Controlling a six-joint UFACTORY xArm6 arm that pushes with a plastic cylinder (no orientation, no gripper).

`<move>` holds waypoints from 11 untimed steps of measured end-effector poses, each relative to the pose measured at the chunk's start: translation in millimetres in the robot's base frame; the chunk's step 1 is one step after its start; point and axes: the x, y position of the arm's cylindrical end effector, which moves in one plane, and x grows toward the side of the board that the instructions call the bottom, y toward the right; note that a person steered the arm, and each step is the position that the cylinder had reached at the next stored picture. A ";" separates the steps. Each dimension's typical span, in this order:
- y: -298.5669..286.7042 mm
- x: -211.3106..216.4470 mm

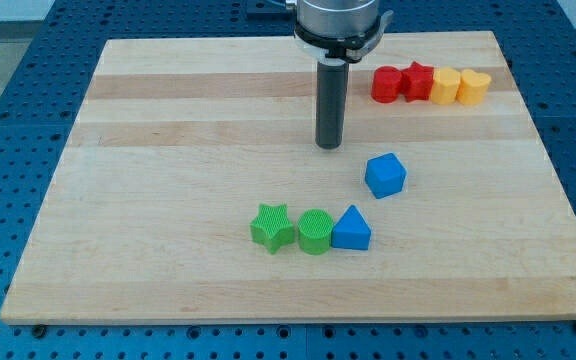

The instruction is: Slide the blue cube to the bottom left of the red circle

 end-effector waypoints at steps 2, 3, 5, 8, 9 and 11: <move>145.9 -1.8; 152.4 1.8; 162.1 68.4; 76.2 99.5; 48.1 26.3; 6.7 -47.1</move>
